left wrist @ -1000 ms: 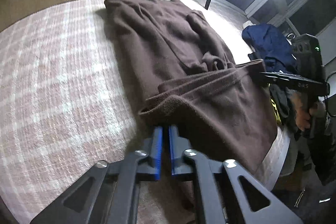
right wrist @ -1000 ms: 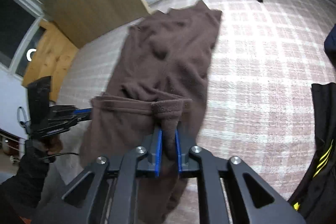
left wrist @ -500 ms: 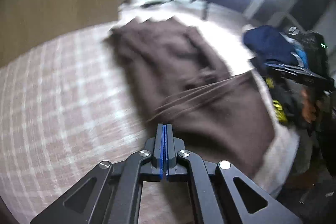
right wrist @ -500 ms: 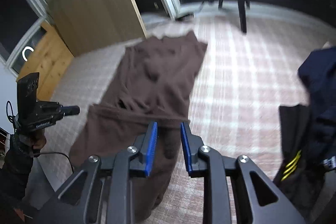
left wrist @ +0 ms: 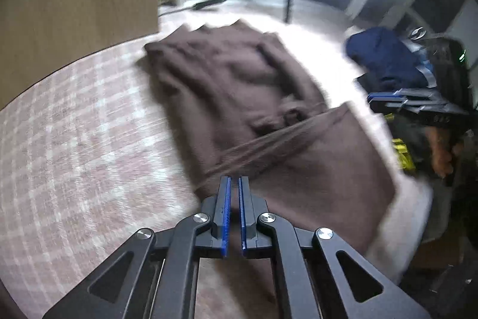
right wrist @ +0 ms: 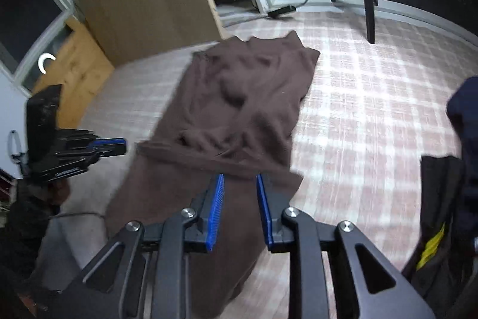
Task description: Fold clothes
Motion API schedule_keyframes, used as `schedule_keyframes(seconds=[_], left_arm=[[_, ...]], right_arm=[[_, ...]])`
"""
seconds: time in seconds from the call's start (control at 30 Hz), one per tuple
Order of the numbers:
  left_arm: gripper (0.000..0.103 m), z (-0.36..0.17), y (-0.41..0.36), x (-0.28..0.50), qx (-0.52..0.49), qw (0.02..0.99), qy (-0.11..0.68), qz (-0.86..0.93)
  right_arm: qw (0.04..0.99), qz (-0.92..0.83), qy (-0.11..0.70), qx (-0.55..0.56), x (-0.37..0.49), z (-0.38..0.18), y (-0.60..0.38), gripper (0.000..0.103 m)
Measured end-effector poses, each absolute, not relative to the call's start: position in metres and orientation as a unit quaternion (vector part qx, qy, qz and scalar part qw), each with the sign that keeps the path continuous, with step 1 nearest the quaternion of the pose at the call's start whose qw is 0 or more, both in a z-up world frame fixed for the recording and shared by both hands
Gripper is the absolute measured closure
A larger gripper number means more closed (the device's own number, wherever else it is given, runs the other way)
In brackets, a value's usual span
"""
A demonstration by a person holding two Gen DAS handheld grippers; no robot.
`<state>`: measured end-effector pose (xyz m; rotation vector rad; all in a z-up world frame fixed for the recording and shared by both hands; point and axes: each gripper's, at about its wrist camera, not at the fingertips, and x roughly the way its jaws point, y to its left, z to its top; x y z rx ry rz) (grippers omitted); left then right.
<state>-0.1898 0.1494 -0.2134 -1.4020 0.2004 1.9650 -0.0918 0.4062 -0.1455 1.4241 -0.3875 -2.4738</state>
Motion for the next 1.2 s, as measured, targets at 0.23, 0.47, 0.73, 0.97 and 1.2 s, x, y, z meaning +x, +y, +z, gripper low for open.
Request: schedule_keyframes(seconds=[0.23,0.47,0.73,0.97,1.2], left_arm=[[0.084,-0.212,0.154,-0.181,-0.553,0.365,0.088,0.744],[0.084,-0.158,0.13,-0.201,-0.532,0.355,0.123,0.759],[0.074,-0.116,0.11,-0.288,-0.494,0.324,0.092,0.802],[0.072,-0.174,0.149,-0.364,-0.519,0.312,0.1,0.79],[0.07,-0.229,0.178,-0.41,-0.551,0.31,0.115,0.766]], right_arm=[[0.138,-0.812,-0.12,0.555,-0.077,-0.194,0.372,0.08],[0.143,-0.818,-0.039,0.556,-0.08,-0.127,0.373,0.079],[0.071,-0.873,-0.037,0.481,-0.154,-0.06,0.429,0.067],[0.058,-0.858,-0.089,0.502,-0.242,-0.118,0.443,0.067],[0.072,-0.838,-0.11,0.53,-0.288,-0.171,0.45,0.067]])
